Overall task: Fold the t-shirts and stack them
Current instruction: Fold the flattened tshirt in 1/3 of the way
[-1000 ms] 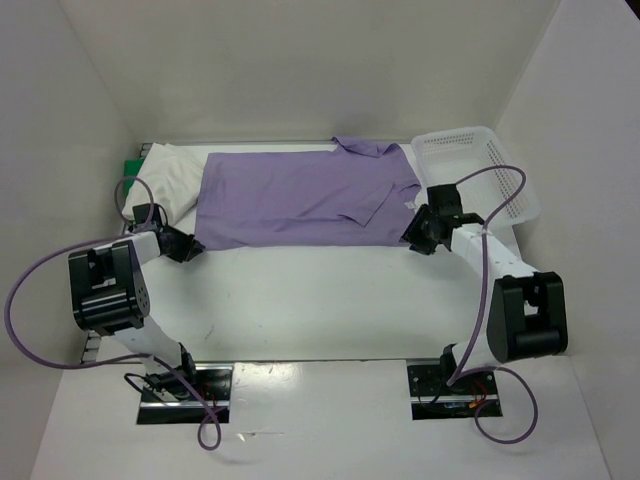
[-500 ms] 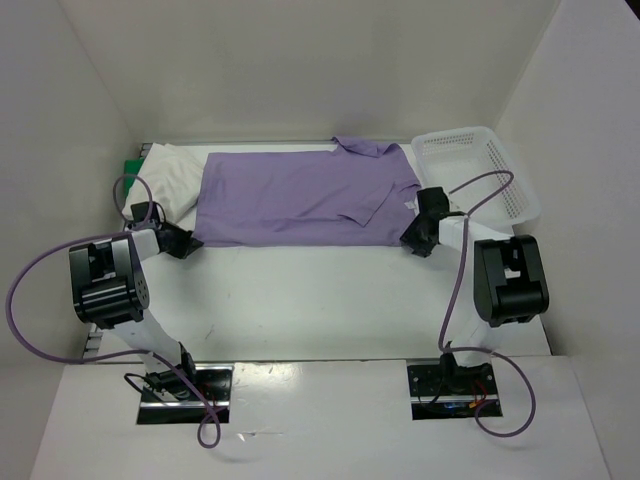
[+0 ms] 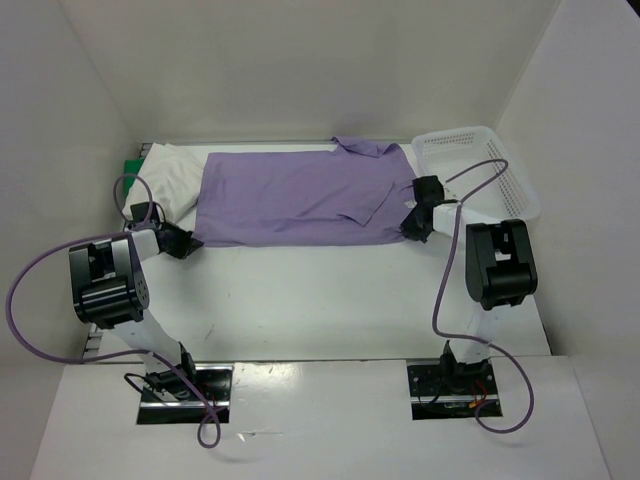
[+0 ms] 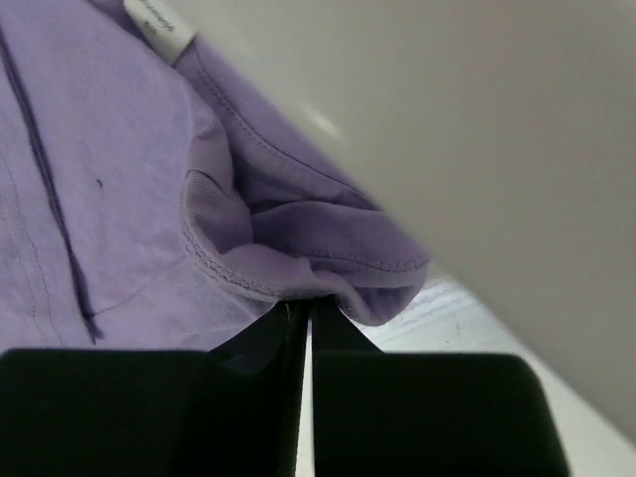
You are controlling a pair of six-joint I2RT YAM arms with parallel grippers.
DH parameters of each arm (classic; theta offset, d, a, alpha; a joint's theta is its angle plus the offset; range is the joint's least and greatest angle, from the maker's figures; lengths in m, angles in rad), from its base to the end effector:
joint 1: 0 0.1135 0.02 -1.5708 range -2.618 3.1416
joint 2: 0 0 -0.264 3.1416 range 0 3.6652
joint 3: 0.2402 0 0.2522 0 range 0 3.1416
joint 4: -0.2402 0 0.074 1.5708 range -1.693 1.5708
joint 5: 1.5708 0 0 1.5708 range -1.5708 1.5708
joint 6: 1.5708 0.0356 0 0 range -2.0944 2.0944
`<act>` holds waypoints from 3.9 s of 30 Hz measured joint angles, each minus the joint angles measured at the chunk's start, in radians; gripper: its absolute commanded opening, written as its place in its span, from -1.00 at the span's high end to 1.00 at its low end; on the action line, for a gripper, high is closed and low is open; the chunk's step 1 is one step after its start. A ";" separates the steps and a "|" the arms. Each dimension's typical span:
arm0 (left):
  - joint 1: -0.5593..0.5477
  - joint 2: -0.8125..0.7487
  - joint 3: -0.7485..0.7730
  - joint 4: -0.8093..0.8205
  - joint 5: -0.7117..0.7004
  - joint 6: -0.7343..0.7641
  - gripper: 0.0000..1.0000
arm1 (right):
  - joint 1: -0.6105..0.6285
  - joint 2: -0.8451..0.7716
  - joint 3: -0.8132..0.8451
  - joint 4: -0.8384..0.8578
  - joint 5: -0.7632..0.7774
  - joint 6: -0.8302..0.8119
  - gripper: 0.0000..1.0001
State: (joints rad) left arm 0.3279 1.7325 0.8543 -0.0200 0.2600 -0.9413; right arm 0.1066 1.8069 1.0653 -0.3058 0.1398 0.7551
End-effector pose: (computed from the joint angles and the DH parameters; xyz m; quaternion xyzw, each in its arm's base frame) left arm 0.3179 0.0985 0.1391 -0.5205 0.7791 -0.2155 0.2750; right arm 0.3560 0.0331 0.1543 0.3241 0.9076 0.0465 0.2627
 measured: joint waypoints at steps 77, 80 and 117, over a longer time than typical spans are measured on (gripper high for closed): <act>-0.476 -0.229 -0.118 -0.115 0.000 0.127 0.47 | 0.154 -0.275 -0.280 -0.106 -0.308 0.000 0.18; -0.465 -0.229 -0.150 -0.114 -0.010 0.125 0.42 | 0.156 -0.277 -0.290 -0.106 -0.309 0.007 0.18; -0.341 -0.328 -0.127 -0.132 -0.029 0.097 0.40 | 0.159 -0.293 -0.216 -0.121 -0.285 -0.008 1.00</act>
State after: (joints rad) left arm -0.0135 1.4048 0.7277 -0.1520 0.2314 -0.8448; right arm 0.2661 1.5135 0.8497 -0.4267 -0.1455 0.7475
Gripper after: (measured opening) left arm 0.298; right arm 0.001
